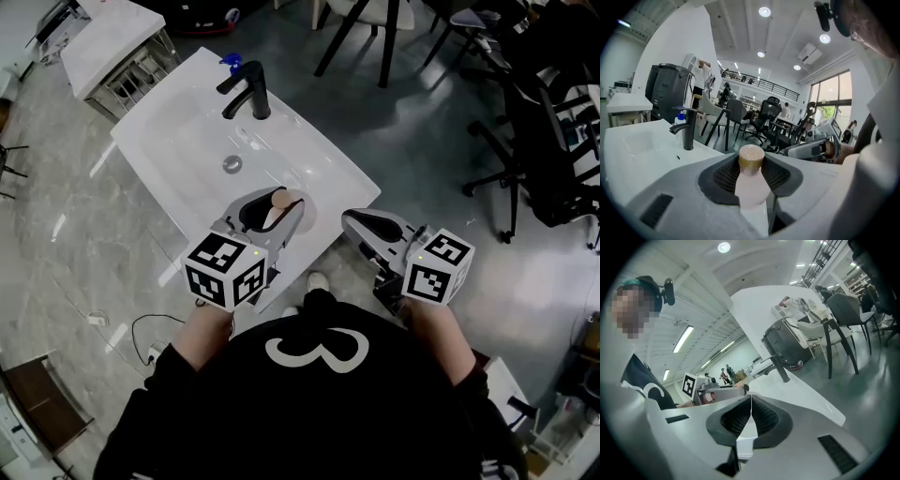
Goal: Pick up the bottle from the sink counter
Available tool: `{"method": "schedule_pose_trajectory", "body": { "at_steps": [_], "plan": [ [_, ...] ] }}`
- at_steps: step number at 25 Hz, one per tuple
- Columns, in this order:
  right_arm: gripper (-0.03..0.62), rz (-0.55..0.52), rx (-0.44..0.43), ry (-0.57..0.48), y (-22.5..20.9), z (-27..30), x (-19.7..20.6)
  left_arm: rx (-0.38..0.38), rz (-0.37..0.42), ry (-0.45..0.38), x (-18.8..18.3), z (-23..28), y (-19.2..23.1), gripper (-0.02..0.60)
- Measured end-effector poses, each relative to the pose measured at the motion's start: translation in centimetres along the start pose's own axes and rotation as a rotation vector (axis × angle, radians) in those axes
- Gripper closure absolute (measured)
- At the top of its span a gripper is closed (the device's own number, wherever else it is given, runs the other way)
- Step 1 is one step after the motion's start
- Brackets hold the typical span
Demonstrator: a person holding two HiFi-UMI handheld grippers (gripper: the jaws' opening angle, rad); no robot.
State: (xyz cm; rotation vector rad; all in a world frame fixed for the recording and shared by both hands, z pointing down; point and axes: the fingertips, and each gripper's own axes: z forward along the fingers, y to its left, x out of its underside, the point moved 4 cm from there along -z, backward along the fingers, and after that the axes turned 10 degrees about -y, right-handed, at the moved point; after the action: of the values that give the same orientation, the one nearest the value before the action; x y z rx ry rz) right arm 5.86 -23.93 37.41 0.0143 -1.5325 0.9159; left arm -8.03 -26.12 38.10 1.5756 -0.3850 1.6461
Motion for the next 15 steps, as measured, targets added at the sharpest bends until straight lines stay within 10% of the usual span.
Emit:
{"method": "schedule_pose_trajectory", "body": {
  "at_steps": [15],
  "plan": [
    [0.580,-0.040,-0.038,0.007,7.5,-0.8,3.4,0.007,-0.021,-0.051,-0.1,-8.2,-3.4,0.432]
  ]
}}
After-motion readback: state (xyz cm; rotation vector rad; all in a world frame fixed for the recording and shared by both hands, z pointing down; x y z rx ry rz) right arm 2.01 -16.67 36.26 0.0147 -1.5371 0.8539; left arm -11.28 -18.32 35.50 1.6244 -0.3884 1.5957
